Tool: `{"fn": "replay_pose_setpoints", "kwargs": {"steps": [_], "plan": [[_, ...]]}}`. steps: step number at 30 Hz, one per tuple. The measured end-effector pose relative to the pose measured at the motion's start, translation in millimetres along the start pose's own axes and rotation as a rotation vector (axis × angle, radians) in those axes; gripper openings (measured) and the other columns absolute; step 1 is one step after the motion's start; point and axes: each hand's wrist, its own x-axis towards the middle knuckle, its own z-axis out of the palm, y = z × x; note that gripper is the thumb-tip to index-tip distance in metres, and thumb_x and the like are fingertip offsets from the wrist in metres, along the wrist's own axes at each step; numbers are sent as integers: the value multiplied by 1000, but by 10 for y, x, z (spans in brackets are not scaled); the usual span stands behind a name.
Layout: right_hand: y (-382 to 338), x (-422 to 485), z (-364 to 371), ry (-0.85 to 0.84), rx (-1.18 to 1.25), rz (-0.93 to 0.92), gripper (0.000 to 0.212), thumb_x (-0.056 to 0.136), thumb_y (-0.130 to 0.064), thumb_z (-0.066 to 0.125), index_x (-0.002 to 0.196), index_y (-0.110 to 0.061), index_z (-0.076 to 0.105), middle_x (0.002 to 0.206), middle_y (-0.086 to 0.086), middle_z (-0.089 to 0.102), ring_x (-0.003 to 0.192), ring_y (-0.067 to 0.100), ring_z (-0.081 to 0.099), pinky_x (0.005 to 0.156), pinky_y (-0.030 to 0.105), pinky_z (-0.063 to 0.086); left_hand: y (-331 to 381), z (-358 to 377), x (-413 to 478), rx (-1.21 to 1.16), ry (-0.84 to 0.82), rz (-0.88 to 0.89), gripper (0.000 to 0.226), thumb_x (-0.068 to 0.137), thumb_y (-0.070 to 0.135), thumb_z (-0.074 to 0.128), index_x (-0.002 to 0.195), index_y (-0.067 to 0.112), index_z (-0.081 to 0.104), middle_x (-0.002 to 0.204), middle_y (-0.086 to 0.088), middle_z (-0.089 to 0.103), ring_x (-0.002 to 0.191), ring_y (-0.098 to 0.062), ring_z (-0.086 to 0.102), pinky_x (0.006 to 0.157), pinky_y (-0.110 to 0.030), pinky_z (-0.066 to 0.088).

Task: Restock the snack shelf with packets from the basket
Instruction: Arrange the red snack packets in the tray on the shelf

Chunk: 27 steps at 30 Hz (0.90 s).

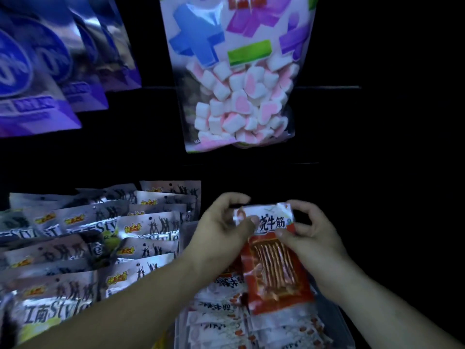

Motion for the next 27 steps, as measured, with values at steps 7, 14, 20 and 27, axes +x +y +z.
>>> {"fn": "replay_pose_setpoints", "kwargs": {"steps": [7, 14, 20, 27], "plan": [[-102, -246, -83, -164, 13, -4, 65, 86, -11, 81, 127, -53, 53, 105, 3, 76, 99, 11, 74, 90, 40, 61, 142, 32, -463, -133, 160, -170, 18, 93, -3, 69, 94, 15, 73, 73, 3, 73, 57, -13, 62, 46, -19, 46], [-249, -427, -210, -365, -193, -51, 76, 96, 1, 65, 136, -63, 49, 114, 13, 72, 98, 39, 70, 87, 62, 56, 225, -38, -511, 4, 99, -190, 34, 85, 2, 80, 107, 28, 77, 105, 10, 76, 84, -1, 71, 72, -23, 59], [-283, -549, -421, -364, -125, 78, 51, 88, -6, 79, 120, -41, 62, 99, 1, 74, 89, 21, 77, 75, 44, 65, 421, -101, -530, 13, 117, -259, 21, 88, 8, 78, 94, 28, 81, 102, 2, 79, 75, -23, 76, 61, -40, 62], [-334, -671, -496, -181, -30, 118, 33, 93, 3, 70, 110, -25, 73, 120, 7, 66, 87, 13, 71, 57, 23, 58, 651, -22, -667, -104, 165, -278, 23, 86, 5, 79, 105, 14, 69, 102, -4, 75, 88, -13, 73, 74, -27, 61]]}}
